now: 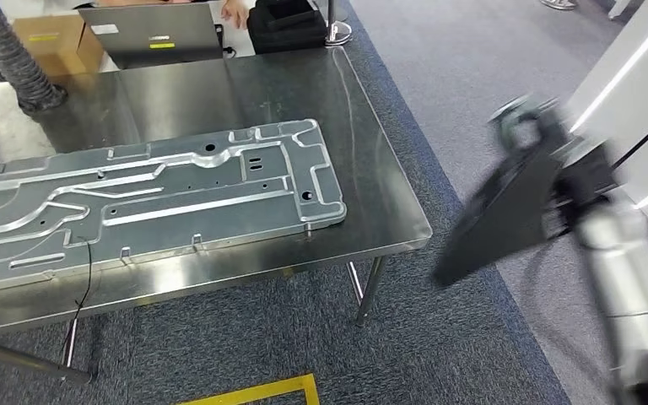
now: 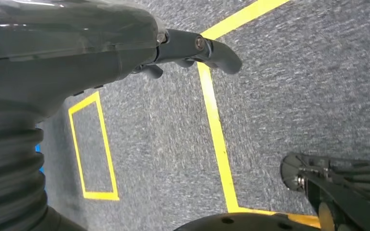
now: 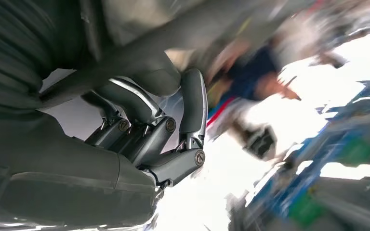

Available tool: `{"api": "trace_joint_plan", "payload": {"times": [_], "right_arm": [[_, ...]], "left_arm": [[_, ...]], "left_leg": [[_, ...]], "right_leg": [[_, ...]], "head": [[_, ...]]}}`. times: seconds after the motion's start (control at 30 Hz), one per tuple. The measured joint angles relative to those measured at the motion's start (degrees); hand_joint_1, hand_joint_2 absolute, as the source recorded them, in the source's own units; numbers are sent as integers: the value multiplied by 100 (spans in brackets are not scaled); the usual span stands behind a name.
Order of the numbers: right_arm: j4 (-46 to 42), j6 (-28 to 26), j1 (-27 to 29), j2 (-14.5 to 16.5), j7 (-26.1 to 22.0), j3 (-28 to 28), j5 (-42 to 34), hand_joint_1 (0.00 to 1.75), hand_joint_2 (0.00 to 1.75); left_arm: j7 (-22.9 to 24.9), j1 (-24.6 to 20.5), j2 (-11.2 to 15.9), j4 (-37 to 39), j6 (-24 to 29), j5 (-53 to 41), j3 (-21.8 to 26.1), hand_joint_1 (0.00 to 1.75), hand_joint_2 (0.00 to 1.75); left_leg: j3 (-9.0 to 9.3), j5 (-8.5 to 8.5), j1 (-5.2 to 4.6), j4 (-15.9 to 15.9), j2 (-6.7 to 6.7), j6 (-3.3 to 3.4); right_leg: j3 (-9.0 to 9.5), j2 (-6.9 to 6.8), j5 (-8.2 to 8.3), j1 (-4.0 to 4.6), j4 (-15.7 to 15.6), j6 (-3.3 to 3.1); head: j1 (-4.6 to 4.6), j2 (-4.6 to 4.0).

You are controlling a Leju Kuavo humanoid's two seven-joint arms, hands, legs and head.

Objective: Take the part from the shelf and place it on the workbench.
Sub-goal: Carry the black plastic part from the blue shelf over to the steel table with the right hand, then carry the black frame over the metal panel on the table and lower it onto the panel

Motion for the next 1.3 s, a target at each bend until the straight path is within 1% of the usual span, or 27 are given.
{"api": "trace_joint_plan", "payload": {"times": [0.03,0.1,0.17,0.23,0.27,0.33,0.4,0.43,0.47,0.5,0.57,0.6,0.63,0.73,0.77,0.8,0.83,0.9,0.93,0.97,1.0,1.07,1.1,1.13,1.2,1.27,1.3], "right_arm": [[-104,-322,287,241,-189,266,-120,175,175],[-397,-531,584,296,-95,556,-649,175,175],[-706,-319,558,159,175,515,-1182,175,175],[-1003,37,508,-59,449,383,-1583,175,175],[-1155,213,516,-176,575,274,-1761,175,175],[-1526,500,653,-410,769,-69,-2127,175,175],[-2000,638,984,-568,835,-541,-2424,175,175],[-2252,669,1216,-597,823,-771,-2502,175,175],[-2515,685,1478,-600,777,-982,-2527,175,175],[-2766,690,1749,-581,704,-1148,-2490,175,175],[-3239,674,2238,-523,534,-1382,-2348,175,175],[-3438,645,2435,-492,474,-1456,-2272,175,175],[-3606,605,2605,-467,440,-1506,-2217,175,175],[-3970,485,3008,-412,507,-1569,-2175,175,175],[-4057,454,3110,-400,551,-1581,-2201,175,175],[-4129,424,3203,-392,582,-1594,-2231,175,175],[-4197,383,3297,-382,601,-1608,-2257,175,175],[-4316,283,3513,-342,567,-1624,-2263,175,175],[-4373,216,3640,-303,498,-1623,-2228,175,175],[-4425,138,3771,-257,397,-1615,-2174,175,175],[-4476,39,3904,-210,277,-1599,-2109,175,175],[-4552,-196,4154,-142,34,-1535,-1993,175,175],[-4575,-327,4274,-114,-83,-1489,-1949,175,175],[-4590,-455,4389,-87,-194,-1437,-1905,175,175],[-4599,-749,4603,-2,-442,-1260,-1780,175,175],[-4580,-1048,4762,133,-662,-987,-1614,175,175],[-4564,-1173,4808,229,-733,-824,-1526,175,175]], "left_arm": [[1,-1,-7,-3,12,-2,3,0,175],[-33,-8,-11,-8,21,-6,11,0,175],[-102,-4,-2,-8,22,-7,18,0,175],[-156,9,2,-8,20,-5,20,0,175],[-178,14,4,-8,19,-5,20,0,175],[-203,14,8,-8,6,-14,20,0,175],[-188,-9,9,-8,-36,-35,20,0,175],[-166,-22,10,-8,-61,-53,20,0,175],[-139,-31,12,-8,-82,-69,20,0,175],[-114,-31,13,-8,-95,-85,20,0,175],[-78,-6,13,-8,-108,-104,20,0,175],[-70,6,13,-8,-115,-110,20,0,175],[-69,15,13,-8,-122,-114,20,0,175],[-83,17,11,-8,-140,-115,20,0,175],[-89,19,10,-8,-142,-110,20,0,175],[-93,20,9,-8,-142,-103,20,0,175],[-98,22,8,-8,-142,-95,20,0,175],[-103,25,3,-8,-143,-86,20,0,175],[-103,25,-1,-8,-144,-85,20,0,175],[-103,25,-3,-8,-145,-85,20,0,175],[-102,24,-5,-8,-146,-85,20,0,175],[-102,22,-19,-8,-146,-84,20,0,175],[-102,22,-29,-8,-143,-83,20,0,175],[-102,20,-38,-7,-137,-82,20,0,175],[-102,19,-45,-6,-113,-79,20,0,175],[-104,21,-41,-3,-88,-72,20,0,175],[-110,22,-40,-2,-80,-69,20,0,175]], "left_leg": [[-25,-15,-2,42,0,-5],[-108,-27,-23,138,-105,-39],[-148,-24,-35,169,-186,-106],[-152,-35,-36,161,-183,-171],[-175,-96,-36,222,-158,-206],[-369,-408,-22,683,-100,-267],[-691,-779,2,1430,-81,-310],[-790,-852,11,1671,-78,-323],[-792,-816,19,1712,-76,-334],[-677,-679,27,1514,-76,-339],[-251,-343,43,734,-79,-337],[-80,-246,44,411,-86,-309],[20,-211,40,223,-91,-272],[47,-199,26,137,-92,-134],[49,-184,32,119,-86,-93],[47,-170,41,102,-79,-56],[43,-158,45,92,-72,-27],[25,-152,24,92,-67,8],[19,-149,10,92,-67,16],[16,-147,-4,92,-68,22],[18,-145,-15,92,-70,24],[35,-145,-33,92,-71,23],[42,-145,-46,95,-72,13],[46,-143,-52,95,-73,-4],[49,-132,-54,84,-75,-58],[52,-143,-69,82,-75,-121],[16,-219,-76,168,-76,-157]], "right_leg": [[183,-17,153,-34,-394,6],[410,-13,320,-49,-924,-13],[404,-1,334,-14,-988,-81],[419,-5,370,-29,-1030,-159],[436,-5,392,-43,-1060,-197],[463,-13,419,-61,-1099,-246],[468,-31,414,-51,-1102,-260],[472,-39,409,-47,-1101,-261],[479,-41,402,-47,-1100,-257],[491,-34,392,-52,-1097,-246],[519,1,363,-54,-1084,-202],[525,22,349,-45,-1073,-174],[527,41,343,-36,-1070,-142],[534,66,352,-40,-1095,-36],[523,63,310,-46,-1053,-9],[466,57,203,-48,-910,8],[352,50,32,-47,-643,17],[11,42,-357,-34,117,18],[-123,41,-465,-24,418,11],[-165,41,-465,-12,528,-6],[-88,41,-359,5,399,-34],[328,37,-7,58,-382,-128],[522,29,127,89,-764,-177],[646,23,202,118,-1017,-213],[689,18,238,153,-1142,-250],[703,23,284,118,-1198,-289],[717,20,312,90,-1235,-312]], "head": [[-1,0],[0,0],[-1,0],[-1,0],[-2,0],[-3,0],[-4,0],[-4,0],[-4,0],[-4,0],[-4,0],[-4,0],[-4,0],[-4,0],[-4,0],[-4,0],[-4,0],[-4,0],[-4,0],[-4,0],[-4,0],[-4,0],[-4,0],[-4,0],[-4,0],[-4,0],[-4,0]]}}
